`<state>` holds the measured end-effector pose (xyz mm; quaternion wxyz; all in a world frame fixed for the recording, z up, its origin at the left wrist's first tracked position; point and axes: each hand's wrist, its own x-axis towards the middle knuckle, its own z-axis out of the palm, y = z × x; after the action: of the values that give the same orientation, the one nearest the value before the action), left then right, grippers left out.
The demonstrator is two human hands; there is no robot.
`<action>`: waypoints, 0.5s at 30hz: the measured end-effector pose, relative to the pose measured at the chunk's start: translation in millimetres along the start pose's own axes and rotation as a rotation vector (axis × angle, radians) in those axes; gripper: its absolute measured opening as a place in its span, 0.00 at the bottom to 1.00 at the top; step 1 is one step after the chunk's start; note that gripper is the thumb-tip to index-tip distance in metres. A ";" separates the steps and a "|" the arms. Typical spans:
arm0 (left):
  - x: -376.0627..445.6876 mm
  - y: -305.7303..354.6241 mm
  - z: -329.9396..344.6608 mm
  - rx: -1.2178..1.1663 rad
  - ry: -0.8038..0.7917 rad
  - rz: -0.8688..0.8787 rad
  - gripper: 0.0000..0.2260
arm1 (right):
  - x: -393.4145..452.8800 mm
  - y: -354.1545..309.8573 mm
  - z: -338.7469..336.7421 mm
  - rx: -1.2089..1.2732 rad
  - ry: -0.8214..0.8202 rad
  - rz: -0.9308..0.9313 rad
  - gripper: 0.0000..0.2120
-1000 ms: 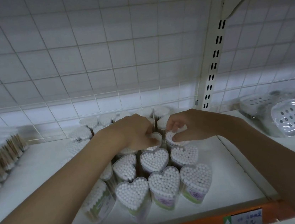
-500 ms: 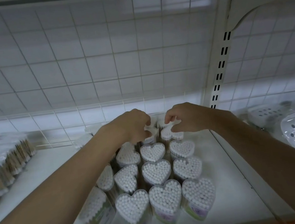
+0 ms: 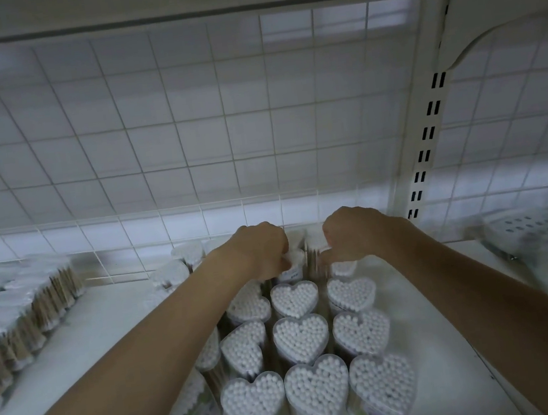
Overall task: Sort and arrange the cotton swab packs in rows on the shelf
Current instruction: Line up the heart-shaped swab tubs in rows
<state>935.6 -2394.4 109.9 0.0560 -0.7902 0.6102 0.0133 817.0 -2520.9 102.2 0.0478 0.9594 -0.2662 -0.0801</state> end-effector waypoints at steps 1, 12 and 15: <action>0.2 0.2 -0.2 -0.001 -0.001 0.000 0.13 | 0.4 -0.6 -0.1 -0.028 0.023 0.034 0.21; 4.1 3.8 6.4 -0.092 -0.013 0.056 0.15 | -1.3 0.3 5.5 -0.122 0.083 0.183 0.27; 2.6 2.5 7.9 -0.133 0.029 0.063 0.16 | -6.0 3.3 1.8 -0.026 0.099 0.130 0.26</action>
<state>934.1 -2396.7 101.7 -0.0061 -0.7726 0.6334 0.0441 809.9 -2520.8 101.6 0.0784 0.9421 -0.3243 -0.0325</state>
